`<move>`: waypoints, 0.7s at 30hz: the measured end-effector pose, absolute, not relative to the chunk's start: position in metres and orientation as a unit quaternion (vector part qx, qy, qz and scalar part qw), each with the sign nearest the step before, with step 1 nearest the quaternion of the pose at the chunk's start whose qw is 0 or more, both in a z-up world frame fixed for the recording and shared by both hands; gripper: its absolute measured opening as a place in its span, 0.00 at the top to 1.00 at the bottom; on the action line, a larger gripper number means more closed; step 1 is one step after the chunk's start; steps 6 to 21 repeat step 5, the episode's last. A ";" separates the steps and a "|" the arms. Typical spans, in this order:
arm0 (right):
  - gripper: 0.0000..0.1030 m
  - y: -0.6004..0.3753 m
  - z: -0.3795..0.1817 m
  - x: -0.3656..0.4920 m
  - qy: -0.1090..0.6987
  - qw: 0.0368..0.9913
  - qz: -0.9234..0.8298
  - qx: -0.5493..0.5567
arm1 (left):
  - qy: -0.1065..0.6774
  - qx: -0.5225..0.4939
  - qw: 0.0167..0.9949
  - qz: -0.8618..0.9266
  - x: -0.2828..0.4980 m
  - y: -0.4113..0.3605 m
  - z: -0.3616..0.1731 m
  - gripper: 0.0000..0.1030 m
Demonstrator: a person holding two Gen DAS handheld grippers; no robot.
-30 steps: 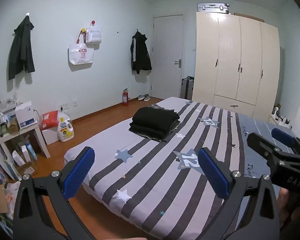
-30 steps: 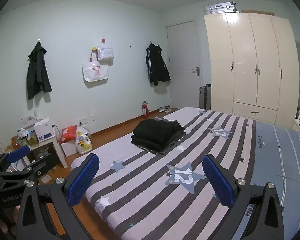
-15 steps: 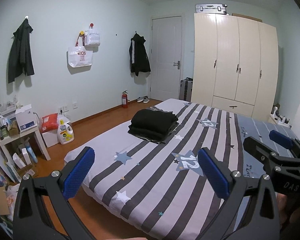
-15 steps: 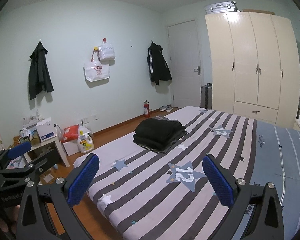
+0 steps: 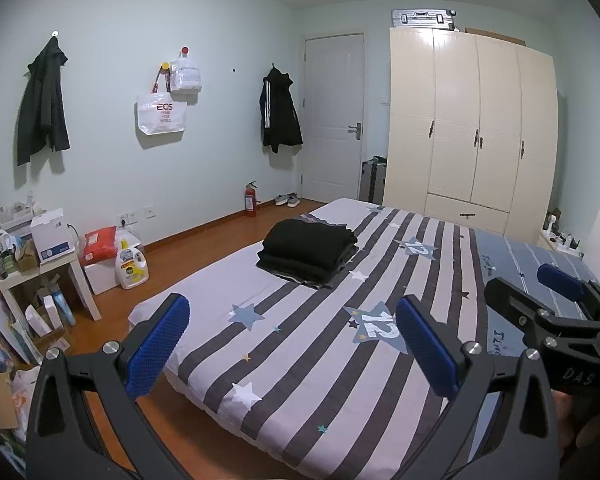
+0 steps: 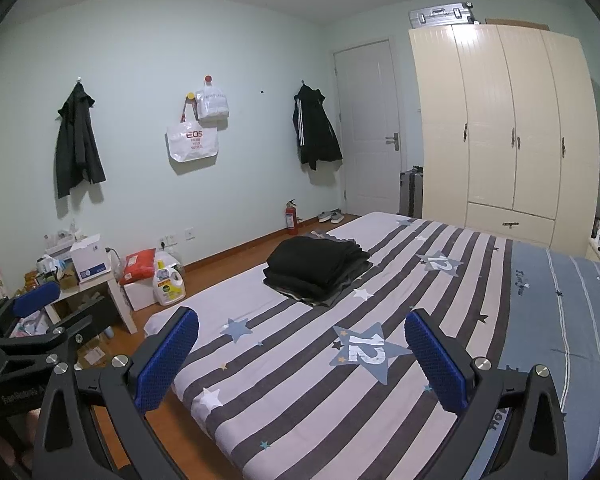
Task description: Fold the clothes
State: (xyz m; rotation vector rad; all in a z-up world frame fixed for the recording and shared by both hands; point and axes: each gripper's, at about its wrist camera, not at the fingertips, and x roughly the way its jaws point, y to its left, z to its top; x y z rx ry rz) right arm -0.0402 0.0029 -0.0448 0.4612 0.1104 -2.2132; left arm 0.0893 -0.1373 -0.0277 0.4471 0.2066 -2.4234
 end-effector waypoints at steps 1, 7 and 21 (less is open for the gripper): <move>0.01 0.002 -0.045 -0.040 0.044 0.425 -0.885 0.185 | 0.078 0.171 0.328 -0.926 0.089 -0.137 -0.028 0.01; 0.01 0.002 -0.045 -0.041 0.045 0.425 -0.885 0.185 | 0.074 0.167 0.329 -0.926 0.090 -0.137 -0.028 0.01; 0.01 0.002 -0.045 -0.041 0.045 0.425 -0.885 0.185 | 0.074 0.167 0.329 -0.926 0.090 -0.137 -0.028 0.01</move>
